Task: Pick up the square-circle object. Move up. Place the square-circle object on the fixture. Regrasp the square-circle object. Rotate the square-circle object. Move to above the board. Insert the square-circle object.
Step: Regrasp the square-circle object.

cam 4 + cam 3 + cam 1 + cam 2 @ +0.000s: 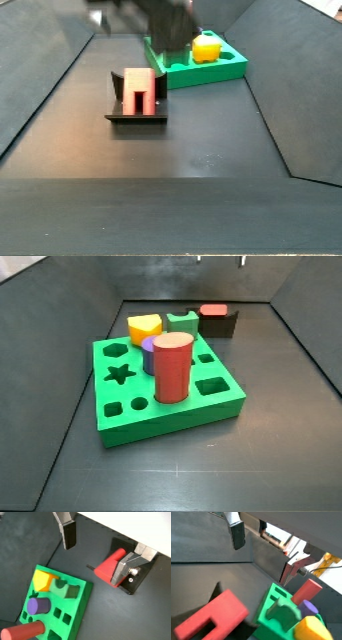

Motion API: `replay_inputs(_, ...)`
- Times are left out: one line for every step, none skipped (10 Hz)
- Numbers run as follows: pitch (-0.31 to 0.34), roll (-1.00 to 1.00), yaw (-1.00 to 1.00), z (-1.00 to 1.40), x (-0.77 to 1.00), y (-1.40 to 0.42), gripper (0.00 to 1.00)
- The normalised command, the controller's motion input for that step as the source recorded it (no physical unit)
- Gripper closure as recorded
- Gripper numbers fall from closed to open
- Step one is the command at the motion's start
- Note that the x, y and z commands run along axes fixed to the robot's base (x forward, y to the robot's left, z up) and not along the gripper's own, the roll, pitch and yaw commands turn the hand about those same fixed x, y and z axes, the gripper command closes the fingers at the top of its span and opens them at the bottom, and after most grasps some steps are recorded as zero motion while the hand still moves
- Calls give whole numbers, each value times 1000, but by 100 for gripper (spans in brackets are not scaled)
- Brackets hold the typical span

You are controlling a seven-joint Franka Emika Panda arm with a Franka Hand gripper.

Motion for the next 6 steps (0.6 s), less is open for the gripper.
replay_inputs(26,1000,32,372,-73,-600,0)
replay_inputs(25,1000,32,217,-60,-477,0)
replay_inputs(21,1000,33,25,-30,-233,0)
replay_inputs(21,1000,34,43,-30,-56,0)
replay_inputs(18,1000,34,31,-32,-23,0)
replay_inputs(13,1000,34,6,-26,-45,0)
